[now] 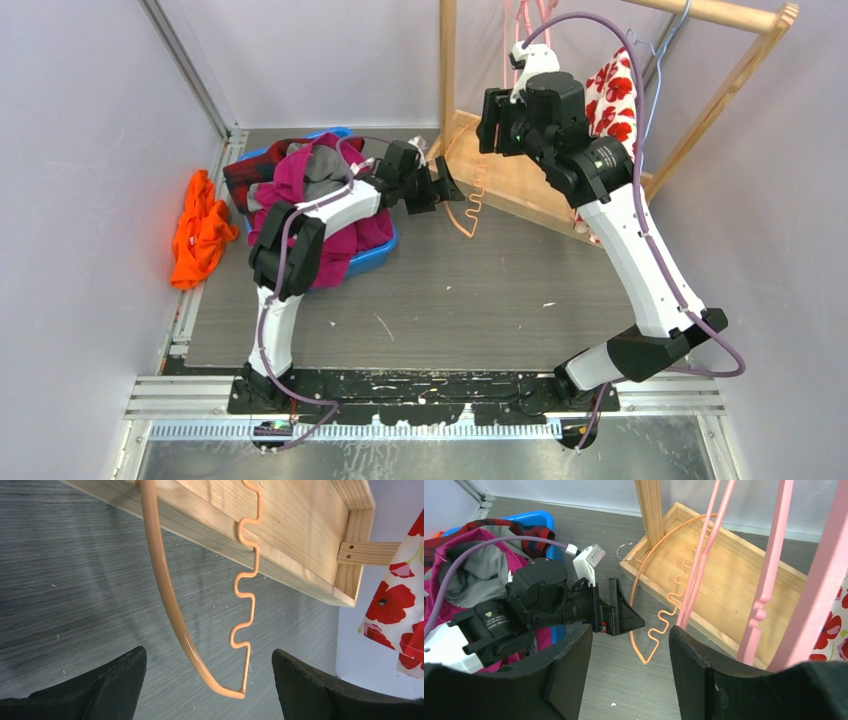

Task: Remove the skirt from the hanger
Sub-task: Pick up the hanger from the clothesline.

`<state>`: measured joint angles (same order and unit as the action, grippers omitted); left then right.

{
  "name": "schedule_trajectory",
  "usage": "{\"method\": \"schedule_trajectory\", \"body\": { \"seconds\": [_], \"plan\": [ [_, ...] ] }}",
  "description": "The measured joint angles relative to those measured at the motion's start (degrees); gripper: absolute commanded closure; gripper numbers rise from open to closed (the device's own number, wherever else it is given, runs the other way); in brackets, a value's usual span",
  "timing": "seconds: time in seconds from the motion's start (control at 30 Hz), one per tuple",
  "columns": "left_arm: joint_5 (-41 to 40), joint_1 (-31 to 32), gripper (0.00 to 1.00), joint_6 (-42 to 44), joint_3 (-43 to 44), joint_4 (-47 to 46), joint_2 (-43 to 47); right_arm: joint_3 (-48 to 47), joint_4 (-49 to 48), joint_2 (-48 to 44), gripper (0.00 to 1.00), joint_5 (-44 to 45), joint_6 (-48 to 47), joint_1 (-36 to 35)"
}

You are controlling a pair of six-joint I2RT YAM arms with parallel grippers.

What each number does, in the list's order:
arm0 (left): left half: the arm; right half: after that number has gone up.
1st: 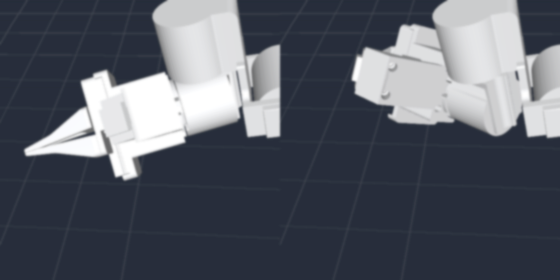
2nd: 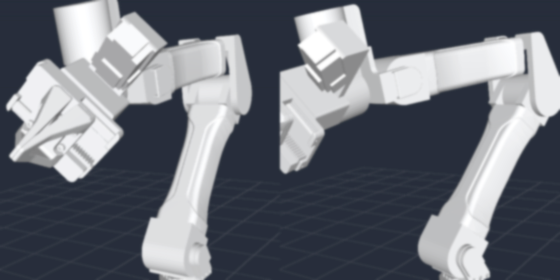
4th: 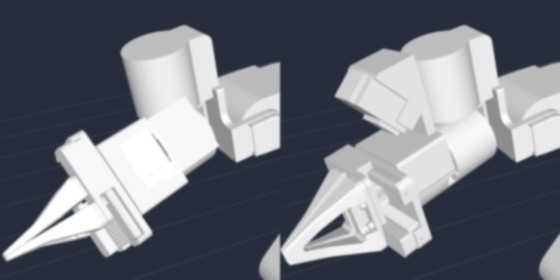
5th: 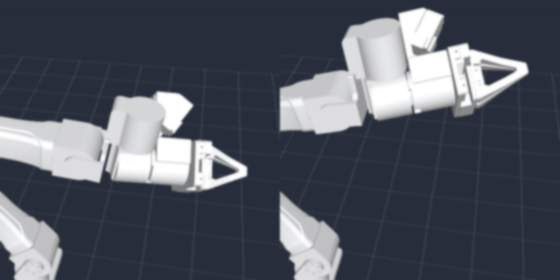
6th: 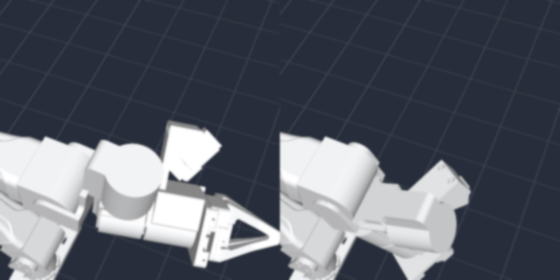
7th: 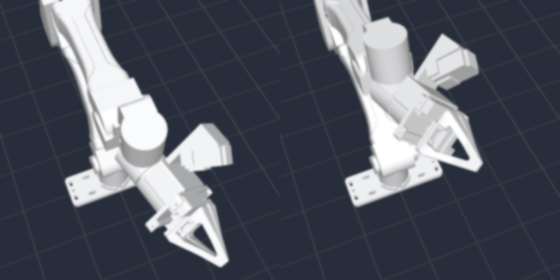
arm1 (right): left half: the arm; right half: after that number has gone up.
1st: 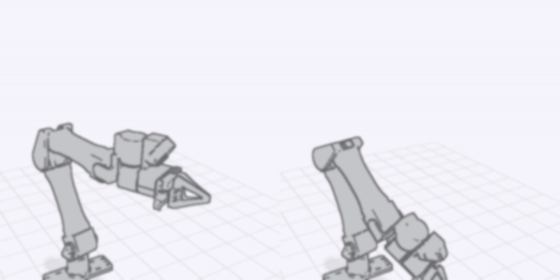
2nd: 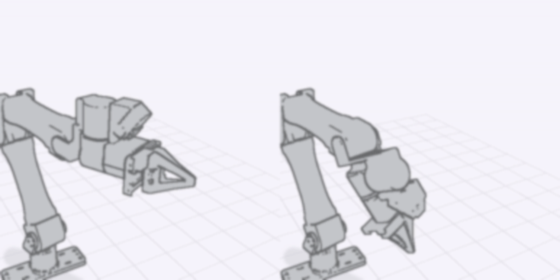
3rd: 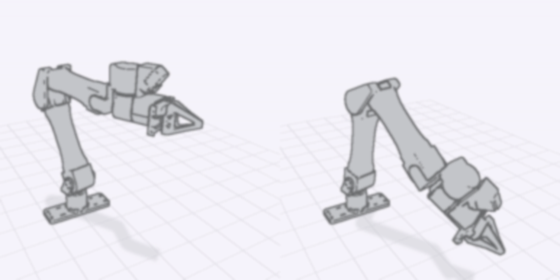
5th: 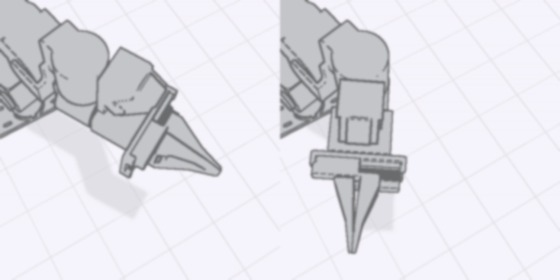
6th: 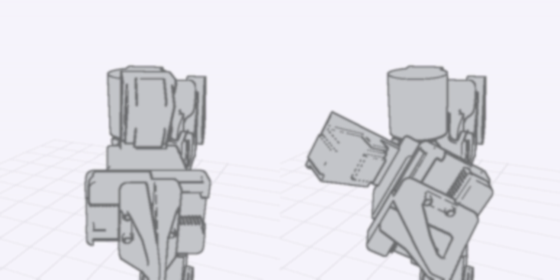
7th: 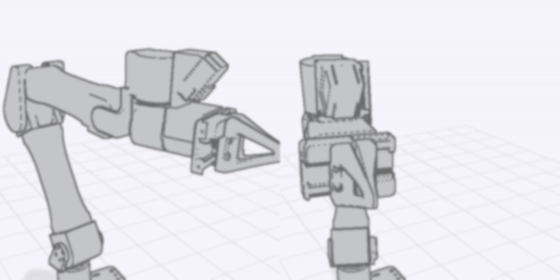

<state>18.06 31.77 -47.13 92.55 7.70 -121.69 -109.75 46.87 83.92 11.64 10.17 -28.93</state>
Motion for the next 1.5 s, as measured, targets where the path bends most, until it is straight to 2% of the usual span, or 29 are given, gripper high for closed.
{"method": "schedule_trajectory", "body": {
  "seconds": [0.43, 0.67, 0.93, 1.13, 1.17, 1.2, 1.23, 1.27, 1.5],
  "plan": [
    [0.07, -2.27, 0.12, 0.07, 0.42, -6.51, -3.19, 0.07, 0.42, -0.17, 0.38, 0.26, 0.07, 0.00],
    [1.49, -2.36, 0.19, -1.73, 0.42, -11.37, -7.34, 0.07, 1.22, 0.28, 0.38, 0.28, 0.31, 0.00],
    [3.21, -2.14, 0.54, -3.37, 2.71, -13.07, -9.57, 0.04, 1.68, 0.98, 0.39, 0.24, 0.66, 0.00],
    [4.31, -2.14, 0.58, -3.43, 3.19, -14.27, -9.70, 0.07, 1.68, 0.98, 0.39, 0.20, 0.76, 0.00],
    [4.35, -2.14, 0.63, -3.41, 3.19, -14.29, -9.70, 0.04, 1.68, 0.98, 0.39, 0.13, 0.81, 0.00],
    [4.52, -2.12, 0.74, -3.41, 3.19, -14.32, -9.70, 0.04, 1.66, 0.98, 0.39, 0.04, 0.94, 0.00],
    [4.59, -2.10, 0.93, -3.39, 3.19, -14.29, -9.70, 0.04, 1.66, 0.98, 0.39, 0.00, 0.96, 0.00],
    [4.68, -2.08, 0.99, -3.45, 3.19, -14.23, -9.70, 0.04, 1.68, 0.98, 0.39, -0.04, 1.01, 0.00],
    [6.21, -1.75, 1.00, -1.95, 3.21, -13.92, -9.70, 0.07, 1.66, 0.98, 0.39, -0.20, 1.38, 0.00]
  ]
}}
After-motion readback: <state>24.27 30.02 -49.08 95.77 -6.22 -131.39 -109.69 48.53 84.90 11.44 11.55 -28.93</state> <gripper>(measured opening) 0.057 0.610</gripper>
